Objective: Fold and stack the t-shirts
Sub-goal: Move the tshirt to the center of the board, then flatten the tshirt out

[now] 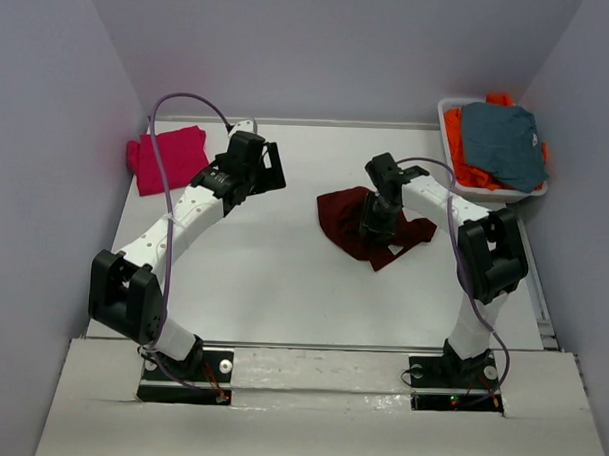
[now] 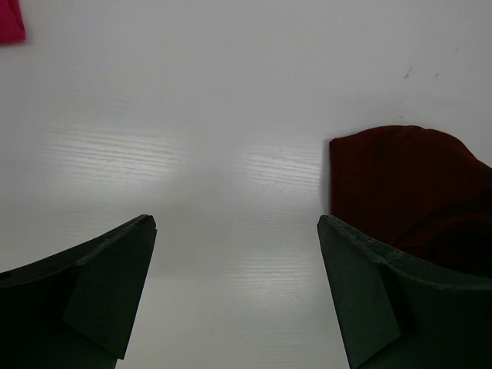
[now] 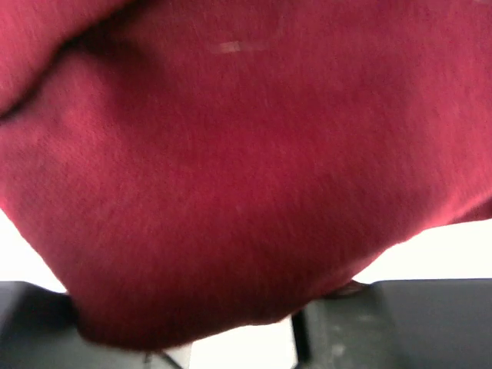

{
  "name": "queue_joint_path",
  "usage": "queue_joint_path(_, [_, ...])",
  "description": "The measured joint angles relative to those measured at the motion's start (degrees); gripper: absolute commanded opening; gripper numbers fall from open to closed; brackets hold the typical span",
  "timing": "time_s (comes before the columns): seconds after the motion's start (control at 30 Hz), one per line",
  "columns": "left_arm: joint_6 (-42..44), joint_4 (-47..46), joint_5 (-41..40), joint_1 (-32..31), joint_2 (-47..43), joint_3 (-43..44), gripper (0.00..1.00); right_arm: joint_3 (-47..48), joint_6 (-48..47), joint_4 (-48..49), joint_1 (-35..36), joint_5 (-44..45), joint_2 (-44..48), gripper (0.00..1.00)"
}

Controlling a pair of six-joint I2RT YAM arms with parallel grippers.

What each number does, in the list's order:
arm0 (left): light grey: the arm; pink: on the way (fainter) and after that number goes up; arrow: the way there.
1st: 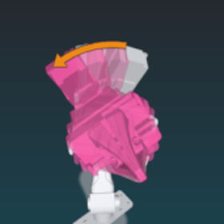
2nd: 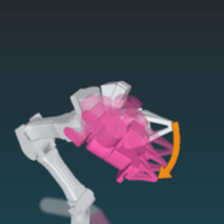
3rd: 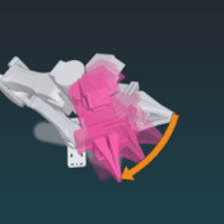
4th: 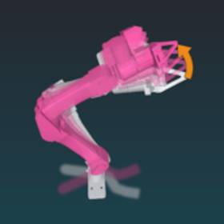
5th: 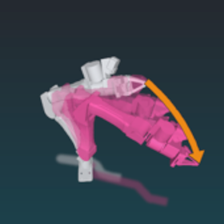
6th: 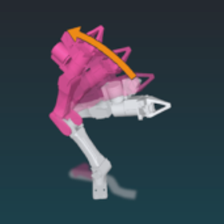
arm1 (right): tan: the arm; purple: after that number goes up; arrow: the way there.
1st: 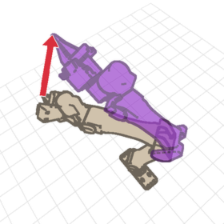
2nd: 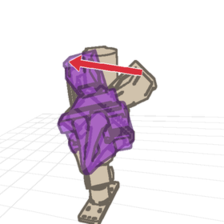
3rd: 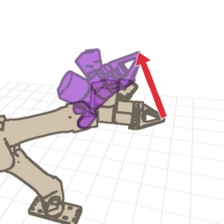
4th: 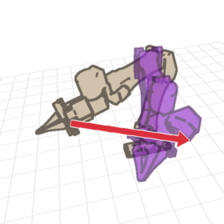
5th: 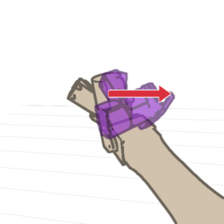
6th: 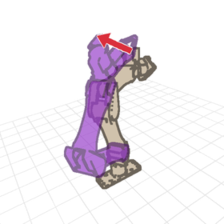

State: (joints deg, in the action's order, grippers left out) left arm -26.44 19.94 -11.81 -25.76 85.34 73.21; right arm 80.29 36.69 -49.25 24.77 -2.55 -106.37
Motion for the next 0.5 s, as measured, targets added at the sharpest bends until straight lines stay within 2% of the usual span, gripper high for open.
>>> queue_joint_path(0.1, [0.0, 0.0, 0.0, 0.0, 0.0, 0.0, 0.99, 0.9, 0.1, 0.1, 0.0, 0.0, -1.4, 0.24])
queue_joint_path(0.17, [0.1, 0.0, 0.0, 0.0, 0.0, 0.0, 0.99, 0.9, 0.1, 0.0, 0.0, 0.0, -1.8, 0.13])
queue_joint_path(0.23, [0.1, 0.0, 0.0, 0.0, 0.0, 0.0, 0.99, 0.9, 0.0, 0.0, 0.0, 0.0, -2.0, 0.08])
queue_joint_path(0.5, [0.3, 0.0, 0.0, 0.0, 0.0, 0.0, 0.99, 3.1, -0.2, -1.8, 0.0, 0.4, -2.0, 0.07])
